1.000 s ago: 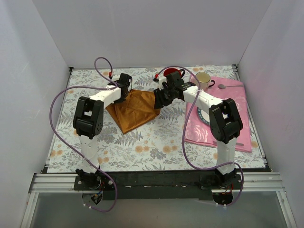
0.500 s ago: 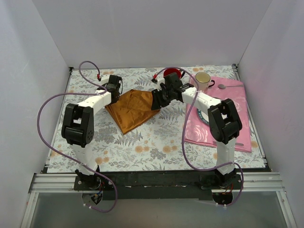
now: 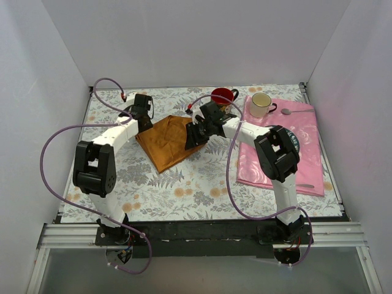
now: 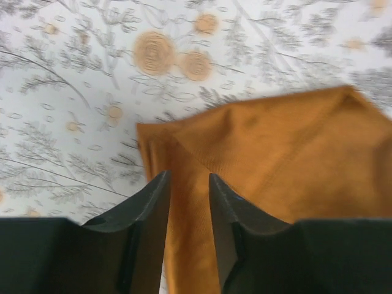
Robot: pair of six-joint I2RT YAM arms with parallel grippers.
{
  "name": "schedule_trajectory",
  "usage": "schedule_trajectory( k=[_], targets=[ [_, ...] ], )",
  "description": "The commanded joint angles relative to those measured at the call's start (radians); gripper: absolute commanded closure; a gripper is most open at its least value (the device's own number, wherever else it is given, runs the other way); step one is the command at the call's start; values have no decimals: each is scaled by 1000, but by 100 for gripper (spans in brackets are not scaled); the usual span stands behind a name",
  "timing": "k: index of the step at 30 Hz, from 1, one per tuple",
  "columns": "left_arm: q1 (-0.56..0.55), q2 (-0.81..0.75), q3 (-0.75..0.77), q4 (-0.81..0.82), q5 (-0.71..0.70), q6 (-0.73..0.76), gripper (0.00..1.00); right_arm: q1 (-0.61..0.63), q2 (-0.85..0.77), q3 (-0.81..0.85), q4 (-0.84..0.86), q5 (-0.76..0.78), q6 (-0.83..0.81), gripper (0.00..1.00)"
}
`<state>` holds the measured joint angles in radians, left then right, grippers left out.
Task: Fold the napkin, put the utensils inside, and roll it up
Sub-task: Fold the napkin
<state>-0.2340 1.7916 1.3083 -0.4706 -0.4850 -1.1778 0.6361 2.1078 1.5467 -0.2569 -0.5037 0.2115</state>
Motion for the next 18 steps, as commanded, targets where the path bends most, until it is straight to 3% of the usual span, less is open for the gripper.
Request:
schedule_trajectory(
  k=[1, 5, 12, 18],
  targets=[
    [38, -120, -30, 68, 270, -43, 74, 5, -11, 15, 85, -12, 58, 58],
    [85, -43, -23, 47, 370, -81, 87, 4, -14, -13, 114, -1, 81, 60],
    [156, 35, -70, 58, 350, -60, 89, 7, -2, -62, 134, 71, 62, 61],
    [156, -10, -47, 76, 319, -43, 86, 13, 8, -42, 104, 108, -9, 61]
  ],
)
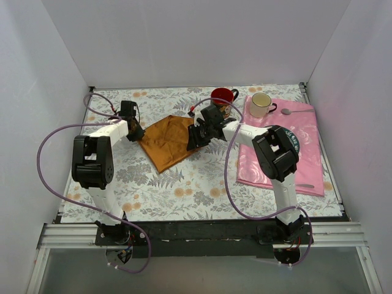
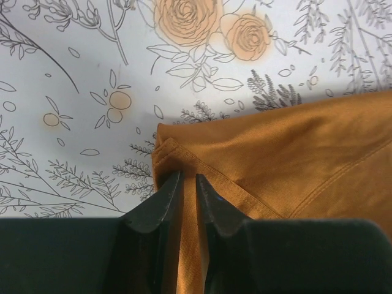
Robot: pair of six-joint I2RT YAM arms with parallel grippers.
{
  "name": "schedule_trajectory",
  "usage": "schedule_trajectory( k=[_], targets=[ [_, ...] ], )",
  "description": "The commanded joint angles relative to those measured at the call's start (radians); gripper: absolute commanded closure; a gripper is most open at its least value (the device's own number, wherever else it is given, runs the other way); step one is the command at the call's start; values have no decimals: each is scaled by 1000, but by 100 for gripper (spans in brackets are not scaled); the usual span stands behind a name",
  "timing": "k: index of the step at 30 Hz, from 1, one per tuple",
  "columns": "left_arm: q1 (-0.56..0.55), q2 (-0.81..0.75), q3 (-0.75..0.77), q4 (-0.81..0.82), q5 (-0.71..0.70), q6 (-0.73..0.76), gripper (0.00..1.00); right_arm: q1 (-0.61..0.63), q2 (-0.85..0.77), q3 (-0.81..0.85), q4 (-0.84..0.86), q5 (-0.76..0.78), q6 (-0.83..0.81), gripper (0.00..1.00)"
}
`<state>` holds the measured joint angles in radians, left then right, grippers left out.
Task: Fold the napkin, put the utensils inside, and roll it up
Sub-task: Fold the napkin
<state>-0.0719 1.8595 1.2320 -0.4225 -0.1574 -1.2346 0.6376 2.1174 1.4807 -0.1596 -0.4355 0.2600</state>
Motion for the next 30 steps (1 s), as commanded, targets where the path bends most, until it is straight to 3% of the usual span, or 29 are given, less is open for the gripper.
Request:
schedule_trajectory(
  k=[1, 5, 6, 11, 16, 19, 20, 27, 30],
  targets=[
    [-5, -89, 40, 28, -7, 9, 83, 16, -5, 35, -6, 52, -68, 60],
    [-6, -173, 57, 2, -7, -22, 57, 34, -22, 127, -90, 102, -122, 57],
    [-6, -193, 54, -4, -4, -32, 44, 40, -36, 139, -107, 133, -142, 56],
    [-2, -333, -15, -88, 25, -182, 19, 111, -91, 162, -172, 244, -185, 44],
    [52, -446, -153, -185, 76, -322, 17, 224, -117, 162, -167, 374, -218, 25],
    [70, -539, -204, -237, 26, -417, 15, 293, -76, 222, -176, 484, -225, 19],
    [70, -552, -201, -261, -31, -442, 7, 309, -64, 242, -176, 510, -226, 19],
    [107, -527, -56, -501, -189, -539, 2, 398, 124, 487, -227, 667, -203, 19],
    [115, -545, -19, -548, -253, -585, 2, 409, 182, 558, -221, 658, -190, 27]
  ],
)
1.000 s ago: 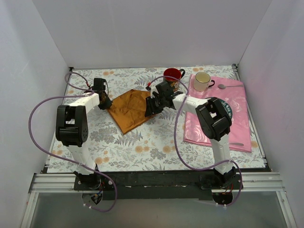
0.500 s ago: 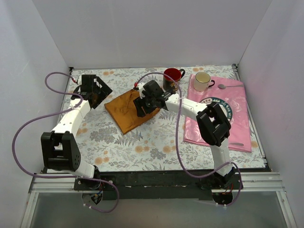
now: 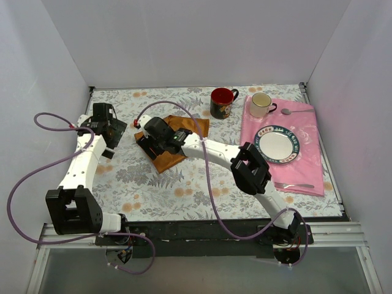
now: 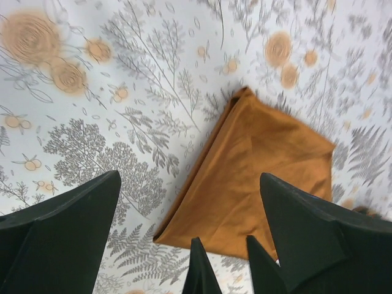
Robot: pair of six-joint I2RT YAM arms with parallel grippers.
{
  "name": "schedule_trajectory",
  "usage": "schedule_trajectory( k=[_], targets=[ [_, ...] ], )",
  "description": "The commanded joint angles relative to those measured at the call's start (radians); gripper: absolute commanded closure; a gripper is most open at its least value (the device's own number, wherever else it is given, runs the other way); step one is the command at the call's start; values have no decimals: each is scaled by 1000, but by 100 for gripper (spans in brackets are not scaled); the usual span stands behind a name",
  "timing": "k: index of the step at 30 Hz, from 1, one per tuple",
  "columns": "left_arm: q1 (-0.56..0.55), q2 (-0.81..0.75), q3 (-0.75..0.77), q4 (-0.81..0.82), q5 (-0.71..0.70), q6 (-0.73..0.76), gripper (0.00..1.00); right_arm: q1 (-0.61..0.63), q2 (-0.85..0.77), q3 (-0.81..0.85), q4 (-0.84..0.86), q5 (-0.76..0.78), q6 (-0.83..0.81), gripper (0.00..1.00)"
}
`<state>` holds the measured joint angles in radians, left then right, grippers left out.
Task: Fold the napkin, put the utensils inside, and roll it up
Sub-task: Fold the napkin, then roll the napkin with the utensil
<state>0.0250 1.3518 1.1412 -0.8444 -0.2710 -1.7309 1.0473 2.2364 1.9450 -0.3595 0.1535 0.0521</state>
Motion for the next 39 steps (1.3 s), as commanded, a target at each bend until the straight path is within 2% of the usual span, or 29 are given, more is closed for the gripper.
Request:
schedule_trajectory(
  k=[1, 3, 8, 16, 25, 39],
  targets=[
    [18, -61, 74, -133, -151, -102, 2, -1, 77, 106, -19, 61, 23, 35],
    [19, -101, 63, -134, -166, -125, 2, 2, 109, 141, -22, 58, 38, 37],
    [18, -227, 29, -87, -197, -119, 2, 14, 157, 181, -30, 52, 37, 36],
    [18, -209, 49, -107, -198, -113, 2, 34, 196, 212, -32, 24, 35, 29],
    [18, -200, 43, -96, -191, -107, 2, 37, 216, 206, -22, 9, 42, 37],
    [18, -195, 55, -102, -188, -105, 2, 37, 241, 181, -9, 18, 34, 35]
  ],
)
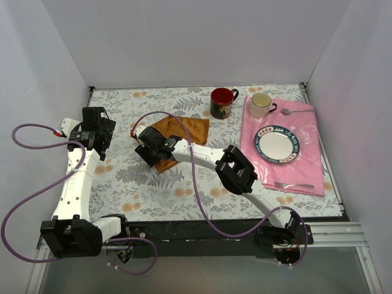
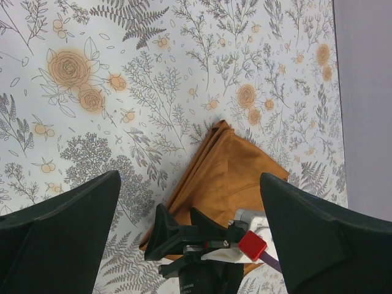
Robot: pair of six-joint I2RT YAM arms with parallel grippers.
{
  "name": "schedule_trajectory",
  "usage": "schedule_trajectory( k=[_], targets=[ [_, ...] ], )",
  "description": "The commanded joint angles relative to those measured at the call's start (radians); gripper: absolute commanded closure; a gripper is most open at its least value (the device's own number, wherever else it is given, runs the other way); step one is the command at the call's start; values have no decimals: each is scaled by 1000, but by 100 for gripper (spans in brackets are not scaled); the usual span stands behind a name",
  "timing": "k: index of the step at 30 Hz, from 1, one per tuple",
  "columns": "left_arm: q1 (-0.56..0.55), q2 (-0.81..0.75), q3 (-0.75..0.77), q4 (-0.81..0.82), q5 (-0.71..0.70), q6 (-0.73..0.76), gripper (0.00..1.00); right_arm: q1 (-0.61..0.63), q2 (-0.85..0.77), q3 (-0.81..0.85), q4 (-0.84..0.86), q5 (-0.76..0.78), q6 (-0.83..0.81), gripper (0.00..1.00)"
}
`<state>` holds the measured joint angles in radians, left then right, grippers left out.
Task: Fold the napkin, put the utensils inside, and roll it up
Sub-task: Roll the napkin with the utensil
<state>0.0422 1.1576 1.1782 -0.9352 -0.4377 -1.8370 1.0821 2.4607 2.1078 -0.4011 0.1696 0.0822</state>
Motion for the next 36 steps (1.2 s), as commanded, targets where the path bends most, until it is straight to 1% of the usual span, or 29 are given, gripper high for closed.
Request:
schedule_trajectory(
  k=[1, 10, 13, 14, 18, 20, 22, 24, 27, 28, 30, 31, 32, 36],
  targets=[
    [1, -1, 18, -13, -22, -1, 2, 2, 20, 14, 36, 2, 7, 35],
    [1, -1, 12, -7, -27, 1, 2, 2, 50, -8, 28, 1, 13, 38],
    [2, -2, 2, -4, -27, 2, 2, 2, 67, -15, 16, 16, 11, 42],
    [2, -4, -2, -2, -26, 2, 2, 2, 76, -6, 5, 24, 13, 46],
    [2, -9, -23, 3, -29, 5, 2, 2, 98, -15, -25, 33, 11, 48],
    [2, -6, -40, 7, -29, 5, 2, 4, 99, -28, -31, 45, 13, 52],
    [2, -1, -57, 16, -10, 10, 2, 4, 103, -28, -41, 44, 10, 55],
    [2, 13, -84, 22, 22, 15, 2, 4, 107, -28, -47, 42, 5, 60],
    [2, 43, -117, 36, 46, 44, 2, 2, 106, -38, -59, 39, 5, 64],
    [2, 47, -130, 77, 77, 60, 2, 2, 106, -42, -59, 25, 5, 66],
    [8, 47, -190, 142, 138, 132, 2, 2, 101, -49, -61, 18, 5, 72],
    [13, 50, -205, 191, 192, 149, 2, 2, 103, -51, -61, 12, 5, 75],
    [15, 54, -224, 208, 212, 157, 2, 2, 101, -52, -59, 7, 5, 80],
    [33, 106, -271, 255, 283, 179, 2, 1, 101, -54, -59, -22, 10, 87]
  ],
)
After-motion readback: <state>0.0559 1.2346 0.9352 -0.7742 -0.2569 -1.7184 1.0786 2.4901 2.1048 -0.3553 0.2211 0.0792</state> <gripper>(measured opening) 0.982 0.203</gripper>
